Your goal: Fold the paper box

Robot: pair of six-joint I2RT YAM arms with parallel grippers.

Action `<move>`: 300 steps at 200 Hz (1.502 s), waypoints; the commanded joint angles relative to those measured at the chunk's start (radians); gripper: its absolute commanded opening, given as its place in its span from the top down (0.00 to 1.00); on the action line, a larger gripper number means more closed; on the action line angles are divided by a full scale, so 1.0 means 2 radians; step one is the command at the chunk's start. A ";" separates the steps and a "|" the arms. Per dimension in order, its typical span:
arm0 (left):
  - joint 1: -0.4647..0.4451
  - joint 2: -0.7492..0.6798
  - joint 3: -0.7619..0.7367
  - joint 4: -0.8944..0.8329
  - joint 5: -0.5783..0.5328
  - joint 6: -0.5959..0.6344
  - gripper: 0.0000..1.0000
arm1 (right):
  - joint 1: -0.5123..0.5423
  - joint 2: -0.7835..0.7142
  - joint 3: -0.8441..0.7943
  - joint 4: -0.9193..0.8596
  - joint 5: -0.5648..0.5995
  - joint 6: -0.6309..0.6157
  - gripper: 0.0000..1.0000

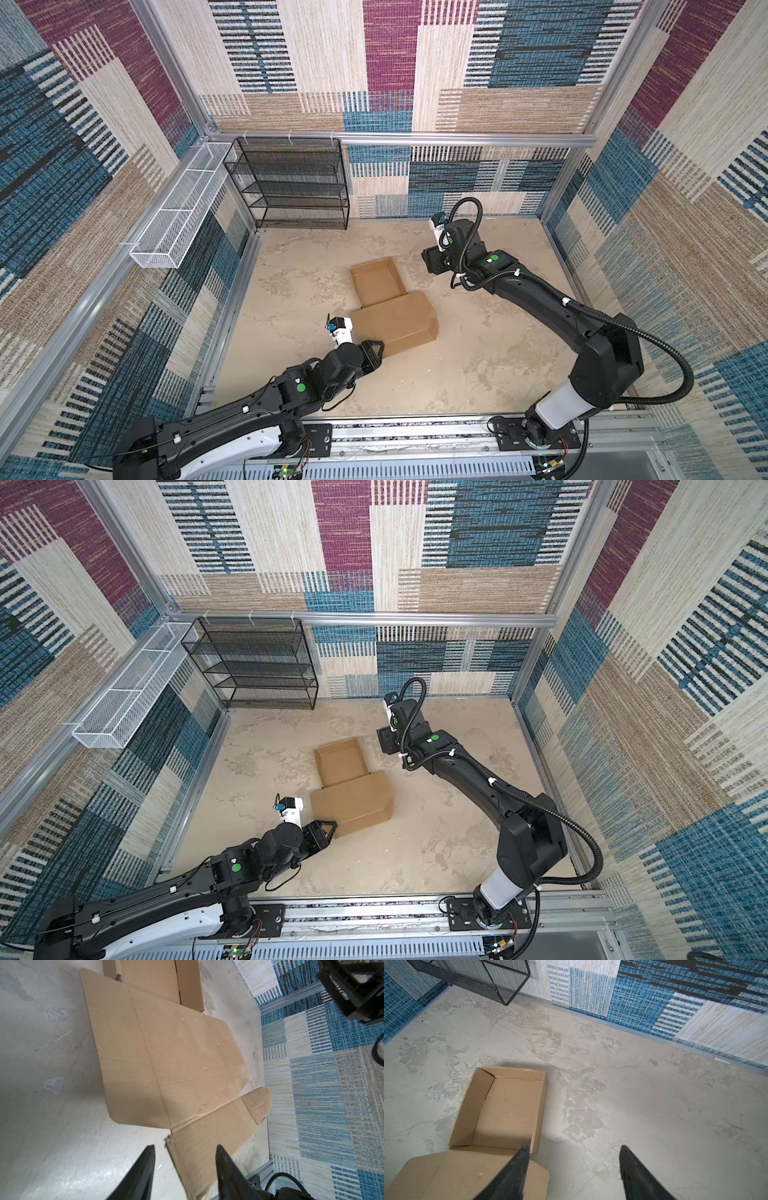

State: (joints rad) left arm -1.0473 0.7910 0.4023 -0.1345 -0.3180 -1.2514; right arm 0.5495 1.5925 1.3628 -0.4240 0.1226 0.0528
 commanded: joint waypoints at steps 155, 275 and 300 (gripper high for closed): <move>0.005 -0.054 0.015 -0.054 -0.031 0.015 0.98 | 0.000 0.002 0.016 0.007 -0.008 0.005 0.31; 0.186 0.027 0.172 -0.228 0.198 0.165 1.00 | 0.001 0.021 0.032 0.006 -0.058 -0.011 0.32; 0.224 0.088 0.239 -0.271 0.267 0.220 1.00 | 0.001 0.016 0.028 0.010 -0.075 -0.016 0.32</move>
State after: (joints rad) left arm -0.6498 0.8890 0.7811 -0.5770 0.0303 -0.9695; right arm 0.5499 1.6321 1.4189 -0.4278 0.0181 0.0360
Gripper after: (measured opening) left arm 0.069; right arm 0.678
